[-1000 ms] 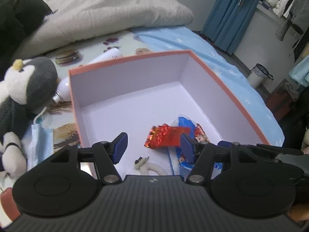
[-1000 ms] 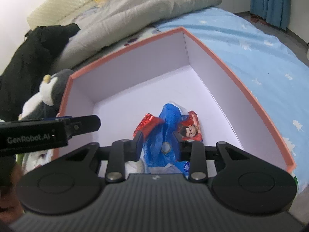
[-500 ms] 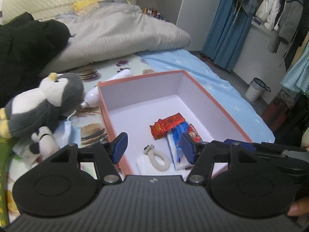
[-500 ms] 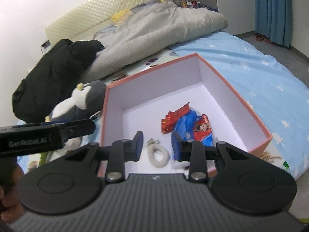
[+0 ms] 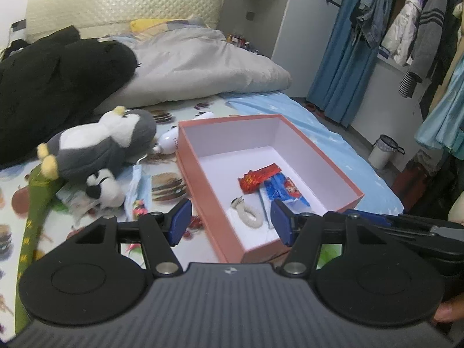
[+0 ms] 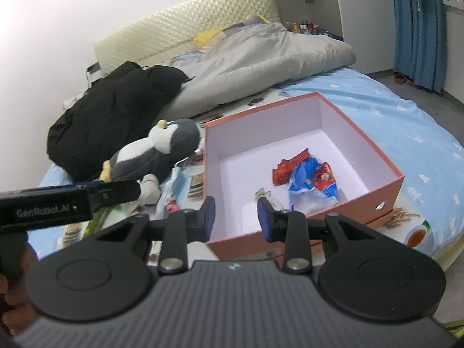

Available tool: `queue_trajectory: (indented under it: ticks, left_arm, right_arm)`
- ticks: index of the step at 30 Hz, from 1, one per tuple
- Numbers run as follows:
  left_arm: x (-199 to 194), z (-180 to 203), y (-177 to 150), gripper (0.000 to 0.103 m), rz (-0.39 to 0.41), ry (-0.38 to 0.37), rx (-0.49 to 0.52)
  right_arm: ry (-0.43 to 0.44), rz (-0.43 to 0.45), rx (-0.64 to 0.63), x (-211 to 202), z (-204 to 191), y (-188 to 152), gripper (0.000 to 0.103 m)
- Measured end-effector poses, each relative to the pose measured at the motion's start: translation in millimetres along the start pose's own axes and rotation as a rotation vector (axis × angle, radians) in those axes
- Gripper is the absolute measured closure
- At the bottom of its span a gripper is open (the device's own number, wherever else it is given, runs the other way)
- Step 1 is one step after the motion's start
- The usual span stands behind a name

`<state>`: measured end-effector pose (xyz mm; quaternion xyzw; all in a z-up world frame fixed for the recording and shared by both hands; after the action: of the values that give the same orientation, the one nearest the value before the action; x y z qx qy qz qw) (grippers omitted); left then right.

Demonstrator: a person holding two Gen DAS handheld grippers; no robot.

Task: Organize soft objects
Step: 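Withdraw both tools from the box back over the item pile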

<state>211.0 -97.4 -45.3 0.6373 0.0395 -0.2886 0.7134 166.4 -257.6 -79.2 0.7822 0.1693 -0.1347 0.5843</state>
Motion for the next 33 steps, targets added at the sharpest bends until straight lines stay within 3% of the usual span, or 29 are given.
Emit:
queue_trajectory:
  ticks: [19, 33]
  left_arm:
    - [-70, -64, -79, 0.037, 0.002, 0.125, -0.075]
    - [-68, -123, -117, 0.037, -0.039, 0.220, -0.167]
  right_arm:
    - [0.139, -0.029, -0.095, -32, -71, -71, 0.067]
    - [0.208, -0.097, -0.133, -8, -109, -110, 0.067]
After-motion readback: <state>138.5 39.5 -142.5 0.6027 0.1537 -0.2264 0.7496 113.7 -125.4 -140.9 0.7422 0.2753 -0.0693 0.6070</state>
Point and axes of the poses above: each gripper's, at about its wrist camera, not at the fingertips, and x roughly the way its jaws point, z to its right, y to its top, the point moved 10 cm from there along x, roughly the way its jaws point, and after that the axes turned 14 degrees about z, right-handed, at the moved point
